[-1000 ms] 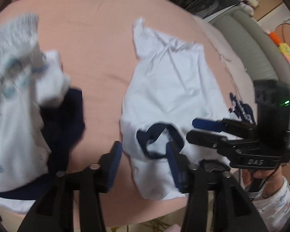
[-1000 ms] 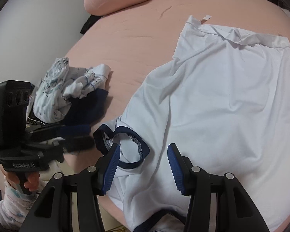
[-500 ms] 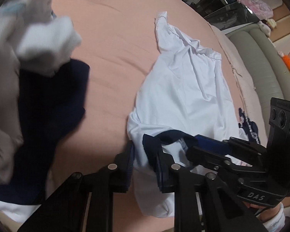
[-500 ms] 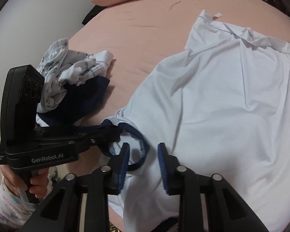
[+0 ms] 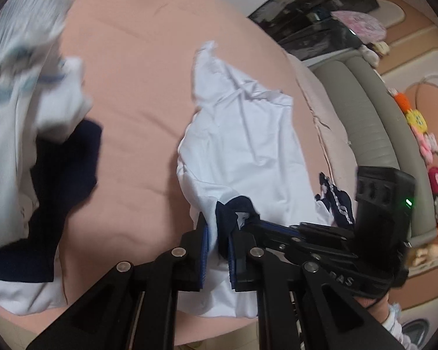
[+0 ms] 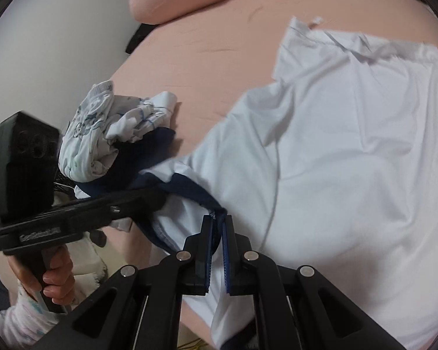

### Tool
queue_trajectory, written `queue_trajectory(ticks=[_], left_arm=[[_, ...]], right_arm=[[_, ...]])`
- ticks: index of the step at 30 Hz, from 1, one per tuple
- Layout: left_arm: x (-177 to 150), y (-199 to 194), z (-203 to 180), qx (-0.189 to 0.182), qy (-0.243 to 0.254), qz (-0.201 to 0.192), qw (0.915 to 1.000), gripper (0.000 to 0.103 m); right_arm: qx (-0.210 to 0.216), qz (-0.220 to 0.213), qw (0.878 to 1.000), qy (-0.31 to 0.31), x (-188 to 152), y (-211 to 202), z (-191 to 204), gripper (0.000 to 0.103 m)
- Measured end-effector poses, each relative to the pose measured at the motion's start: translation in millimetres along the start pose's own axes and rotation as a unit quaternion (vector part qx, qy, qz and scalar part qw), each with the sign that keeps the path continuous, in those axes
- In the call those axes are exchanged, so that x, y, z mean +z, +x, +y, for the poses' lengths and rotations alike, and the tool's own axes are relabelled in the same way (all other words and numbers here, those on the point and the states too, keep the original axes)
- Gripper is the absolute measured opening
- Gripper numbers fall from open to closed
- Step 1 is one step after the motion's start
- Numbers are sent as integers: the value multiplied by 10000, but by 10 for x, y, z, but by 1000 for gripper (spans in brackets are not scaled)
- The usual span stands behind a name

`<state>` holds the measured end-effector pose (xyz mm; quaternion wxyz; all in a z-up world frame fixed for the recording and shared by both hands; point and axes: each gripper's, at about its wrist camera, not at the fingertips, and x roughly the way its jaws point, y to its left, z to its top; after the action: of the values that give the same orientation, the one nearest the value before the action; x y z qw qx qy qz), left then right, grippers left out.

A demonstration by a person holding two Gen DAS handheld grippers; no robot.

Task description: Fold clothes

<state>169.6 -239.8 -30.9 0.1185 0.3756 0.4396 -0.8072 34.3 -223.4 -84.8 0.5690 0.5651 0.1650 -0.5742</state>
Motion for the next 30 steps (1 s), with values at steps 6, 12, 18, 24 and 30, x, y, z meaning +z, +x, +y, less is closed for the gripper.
queue_trajectory(ticks=[6,12,18,24,30], left_arm=[[54,-26,-185,-472,-25,90,9988,9],[112,90,-415,-622,103,154,9979,9],[58,103,-580,-664,378,227,9968,10],[16,78,-797,-502,879,177,9947,10],[27,144,-888,-399,985,226,9941,10]], right_arm=[[613,-112,9954,724,-19,-96,-246,48],[1319,-475,9851,995,-86,-147,-327,45],[1199,-698,9879,695,-145,-251,-287,17],[758,-756,9921,655,-198,-341,-333,16],[590,-957,9910,732,-228,-474,-471,16]])
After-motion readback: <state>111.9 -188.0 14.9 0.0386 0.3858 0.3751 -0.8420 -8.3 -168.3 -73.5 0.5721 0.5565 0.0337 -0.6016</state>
